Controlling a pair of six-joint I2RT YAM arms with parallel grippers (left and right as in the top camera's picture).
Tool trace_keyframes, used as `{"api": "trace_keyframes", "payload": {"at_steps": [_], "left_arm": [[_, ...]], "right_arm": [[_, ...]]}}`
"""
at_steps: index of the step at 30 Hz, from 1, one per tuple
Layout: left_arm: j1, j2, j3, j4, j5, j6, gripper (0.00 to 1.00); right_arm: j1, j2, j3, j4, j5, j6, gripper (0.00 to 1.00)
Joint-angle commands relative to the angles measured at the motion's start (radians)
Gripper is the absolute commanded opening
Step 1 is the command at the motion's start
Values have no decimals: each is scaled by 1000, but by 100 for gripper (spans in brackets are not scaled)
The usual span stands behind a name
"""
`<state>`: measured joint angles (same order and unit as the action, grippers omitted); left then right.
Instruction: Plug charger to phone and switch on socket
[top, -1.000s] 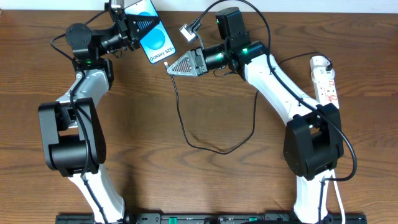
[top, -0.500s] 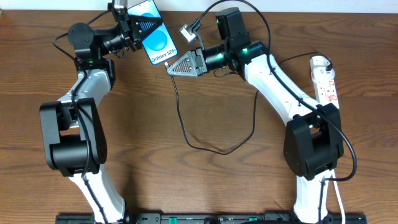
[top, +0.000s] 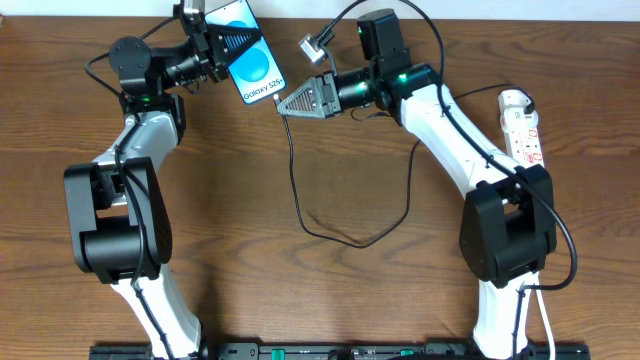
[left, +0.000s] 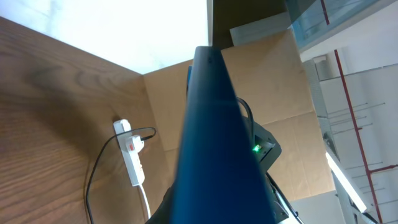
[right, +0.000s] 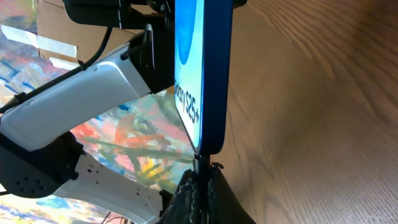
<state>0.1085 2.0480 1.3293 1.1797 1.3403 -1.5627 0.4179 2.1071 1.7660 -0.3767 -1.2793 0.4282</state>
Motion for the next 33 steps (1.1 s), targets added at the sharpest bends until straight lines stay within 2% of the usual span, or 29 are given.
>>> {"api": "trace_keyframes", "payload": {"at_steps": [1, 33], "left_arm": [[-4, -13, 8, 15, 9, 24, 7], [-25, -13, 8, 15, -10, 42, 7]], "right_arm": [[3, -25, 11, 2, -14, -11, 1], [15, -25, 11, -1, -30, -18, 1]]}}
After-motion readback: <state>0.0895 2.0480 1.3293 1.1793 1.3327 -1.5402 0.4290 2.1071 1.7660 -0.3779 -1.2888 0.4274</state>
